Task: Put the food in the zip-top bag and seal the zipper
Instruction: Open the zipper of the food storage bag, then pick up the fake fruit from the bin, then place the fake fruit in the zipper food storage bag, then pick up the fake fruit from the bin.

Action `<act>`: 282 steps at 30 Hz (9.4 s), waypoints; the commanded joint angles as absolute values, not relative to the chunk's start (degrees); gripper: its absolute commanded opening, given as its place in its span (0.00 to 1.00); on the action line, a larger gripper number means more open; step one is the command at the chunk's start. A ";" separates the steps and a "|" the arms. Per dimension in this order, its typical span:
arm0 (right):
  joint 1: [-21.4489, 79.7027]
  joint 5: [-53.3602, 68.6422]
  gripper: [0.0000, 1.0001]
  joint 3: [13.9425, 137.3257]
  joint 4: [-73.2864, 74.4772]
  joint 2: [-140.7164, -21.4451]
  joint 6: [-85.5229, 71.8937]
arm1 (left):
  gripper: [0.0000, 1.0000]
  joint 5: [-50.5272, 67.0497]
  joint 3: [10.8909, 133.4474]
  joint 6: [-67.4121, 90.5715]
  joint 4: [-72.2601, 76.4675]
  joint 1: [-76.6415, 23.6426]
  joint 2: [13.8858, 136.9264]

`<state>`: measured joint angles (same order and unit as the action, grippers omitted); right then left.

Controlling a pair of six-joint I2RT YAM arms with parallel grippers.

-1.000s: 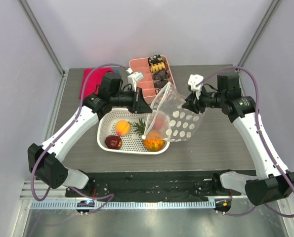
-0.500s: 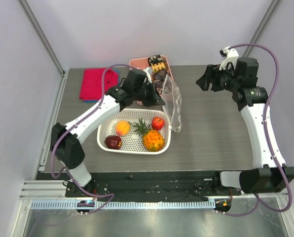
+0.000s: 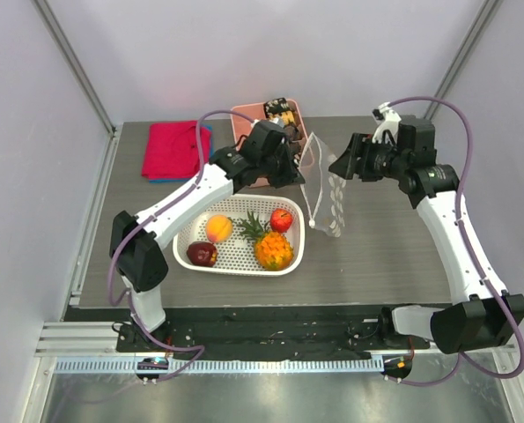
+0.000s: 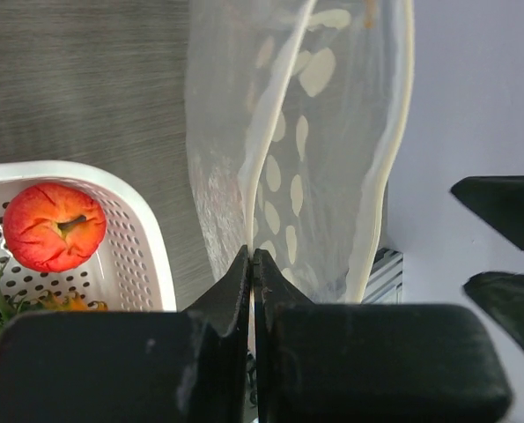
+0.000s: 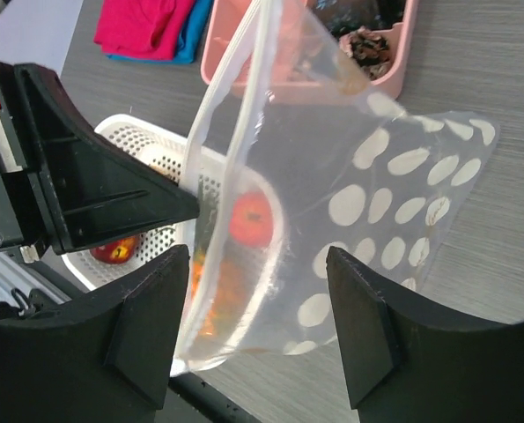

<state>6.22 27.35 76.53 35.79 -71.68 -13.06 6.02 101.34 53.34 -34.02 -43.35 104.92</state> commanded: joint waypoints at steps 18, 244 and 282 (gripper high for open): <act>12.57 17.15 0.24 76.90 36.56 -75.41 -11.08 | 0.00 4.13 103.54 52.12 -33.05 -45.09 104.41; 3.52 34.72 0.01 60.12 41.66 -54.84 -32.08 | 1.00 -2.46 80.69 -7.21 -52.83 -29.09 96.76; 3.52 34.45 0.01 61.17 42.10 -57.13 -30.76 | 0.38 17.66 104.29 1.93 -54.06 -37.68 91.58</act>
